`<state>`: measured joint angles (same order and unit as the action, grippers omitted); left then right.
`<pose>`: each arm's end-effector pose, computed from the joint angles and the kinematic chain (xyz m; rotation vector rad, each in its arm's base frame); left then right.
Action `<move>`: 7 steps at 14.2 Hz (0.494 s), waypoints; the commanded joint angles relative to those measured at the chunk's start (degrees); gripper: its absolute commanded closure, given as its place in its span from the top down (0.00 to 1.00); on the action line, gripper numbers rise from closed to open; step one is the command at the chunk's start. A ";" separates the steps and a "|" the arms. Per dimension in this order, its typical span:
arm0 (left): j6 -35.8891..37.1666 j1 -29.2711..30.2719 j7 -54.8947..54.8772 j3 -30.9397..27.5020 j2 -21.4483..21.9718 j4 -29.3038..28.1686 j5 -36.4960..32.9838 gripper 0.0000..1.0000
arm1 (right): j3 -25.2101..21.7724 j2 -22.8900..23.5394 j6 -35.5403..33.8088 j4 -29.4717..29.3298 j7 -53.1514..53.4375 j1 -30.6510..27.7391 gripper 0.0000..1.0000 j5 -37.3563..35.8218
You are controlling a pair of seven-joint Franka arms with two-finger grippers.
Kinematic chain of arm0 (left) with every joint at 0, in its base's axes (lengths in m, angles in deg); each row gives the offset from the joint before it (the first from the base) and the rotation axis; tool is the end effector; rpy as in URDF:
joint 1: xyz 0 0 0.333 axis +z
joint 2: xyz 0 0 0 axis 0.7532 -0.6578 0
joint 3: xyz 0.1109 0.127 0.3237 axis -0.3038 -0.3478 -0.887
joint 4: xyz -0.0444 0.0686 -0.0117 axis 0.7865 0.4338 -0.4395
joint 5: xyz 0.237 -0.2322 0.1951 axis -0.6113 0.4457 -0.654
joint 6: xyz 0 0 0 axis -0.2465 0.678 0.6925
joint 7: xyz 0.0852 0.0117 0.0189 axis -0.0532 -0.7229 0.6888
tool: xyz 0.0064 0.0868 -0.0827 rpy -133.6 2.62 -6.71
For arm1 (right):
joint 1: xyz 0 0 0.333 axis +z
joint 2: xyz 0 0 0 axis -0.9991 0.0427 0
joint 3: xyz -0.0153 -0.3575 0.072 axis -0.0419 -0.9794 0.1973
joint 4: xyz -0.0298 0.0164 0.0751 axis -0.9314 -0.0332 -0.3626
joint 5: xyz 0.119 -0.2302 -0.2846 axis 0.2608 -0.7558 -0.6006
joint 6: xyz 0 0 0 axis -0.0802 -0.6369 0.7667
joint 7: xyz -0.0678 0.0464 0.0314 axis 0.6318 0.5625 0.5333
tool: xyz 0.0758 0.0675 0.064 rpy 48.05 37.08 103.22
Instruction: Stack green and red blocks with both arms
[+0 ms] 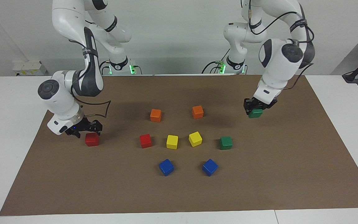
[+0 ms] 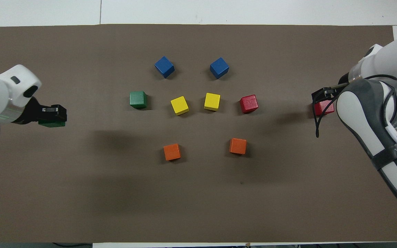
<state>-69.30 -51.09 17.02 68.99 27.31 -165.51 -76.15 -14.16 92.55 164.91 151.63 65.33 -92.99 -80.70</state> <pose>0.5460 0.0059 0.5018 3.1062 -0.0569 -0.0463 0.6275 0.0146 0.4721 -3.1205 -0.2042 0.0726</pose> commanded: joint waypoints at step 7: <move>-22.82 8.81 -14.91 0.41 -0.06 -19.03 1.45 0.00 | 0.19 6.45 3.56 -7.18 15.22 13.96 1.00 -0.11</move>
<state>-87.96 -43.16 4.98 68.84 27.22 -181.31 -75.89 -13.95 96.29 165.39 144.78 79.21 -80.03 -80.66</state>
